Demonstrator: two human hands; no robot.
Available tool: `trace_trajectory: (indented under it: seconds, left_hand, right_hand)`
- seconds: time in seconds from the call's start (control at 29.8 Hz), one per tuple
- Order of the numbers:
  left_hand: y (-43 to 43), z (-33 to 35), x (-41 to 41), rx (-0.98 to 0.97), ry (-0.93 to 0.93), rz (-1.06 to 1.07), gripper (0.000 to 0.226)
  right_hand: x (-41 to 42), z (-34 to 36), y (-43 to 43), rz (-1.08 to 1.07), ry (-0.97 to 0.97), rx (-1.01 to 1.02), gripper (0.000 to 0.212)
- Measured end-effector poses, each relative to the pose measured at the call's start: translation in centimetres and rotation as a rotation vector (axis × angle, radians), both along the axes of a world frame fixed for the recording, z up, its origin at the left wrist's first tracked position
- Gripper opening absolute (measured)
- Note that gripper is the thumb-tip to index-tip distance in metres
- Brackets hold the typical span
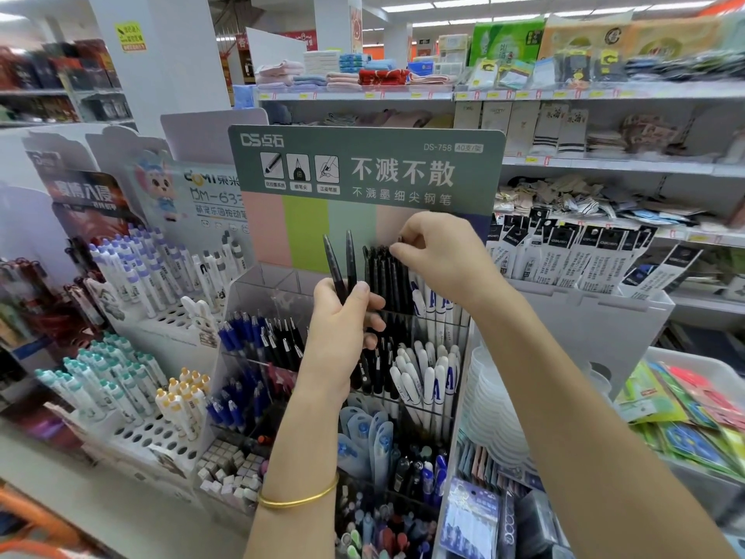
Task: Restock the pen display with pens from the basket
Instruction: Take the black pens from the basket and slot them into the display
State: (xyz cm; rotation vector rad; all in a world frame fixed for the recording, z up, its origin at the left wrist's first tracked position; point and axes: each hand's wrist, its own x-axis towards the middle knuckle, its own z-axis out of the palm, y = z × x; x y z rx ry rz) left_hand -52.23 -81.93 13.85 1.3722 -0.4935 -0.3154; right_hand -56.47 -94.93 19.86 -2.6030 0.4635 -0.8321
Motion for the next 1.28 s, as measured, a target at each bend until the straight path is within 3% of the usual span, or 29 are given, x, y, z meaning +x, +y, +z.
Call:
trace_trajectory:
  seconds: [0.2,0.27,0.37,0.44,0.5,0.57,0.74,0.84,1.11,1.28]
  left_hand:
    - [-0.1,0.0,0.1,-0.027,-0.016,0.027,0.006]
    - [0.0,-0.1,0.1,-0.02,-0.051,0.019,0.007]
    - [0.0,0.1,-0.2,-0.024,-0.095,-0.011,0.01]
    - [0.0,0.4,-0.4,-0.033,-0.117,-0.039,0.012]
    - [-0.2,0.6,-0.4,-0.031,-0.142,-0.076,0.013]
    - [-0.4,0.7,-0.5,-0.019,-0.164,-0.109,0.016]
    - [-0.3,0.4,0.0,-0.055,-0.071,-0.036,0.017]
    - [-0.3,0.1,0.8,-0.062,-0.048,0.065,0.018]
    - [-0.4,-0.4,1.0,-0.077,-0.028,0.114,0.017]
    - [-0.8,-0.4,1.3,-0.043,-0.046,0.151,0.018]
  right_hand:
    - [0.3,0.3,-1.1,-0.038,0.113,-0.078,0.026]
    - [0.2,0.1,-1.0,-0.003,0.016,-0.014,0.022]
    - [-0.6,0.5,-0.1,0.061,-0.339,0.107,0.015]
    - [-1.0,1.0,0.3,0.12,-0.33,0.108,0.021]
    - [-1.0,1.0,0.7,0.202,-0.191,0.114,0.036]
    - [-1.1,1.0,0.9,0.251,-0.125,0.145,0.036]
    - [-1.0,1.0,0.6,0.097,-0.343,0.265,0.024]
    - [-0.9,1.1,0.4,-0.021,-0.453,0.183,0.022]
    - [-0.5,0.5,1.0,-0.07,-0.516,-0.136,0.02]
    - [-0.5,-0.2,0.9,-0.009,-0.37,-0.15,0.018]
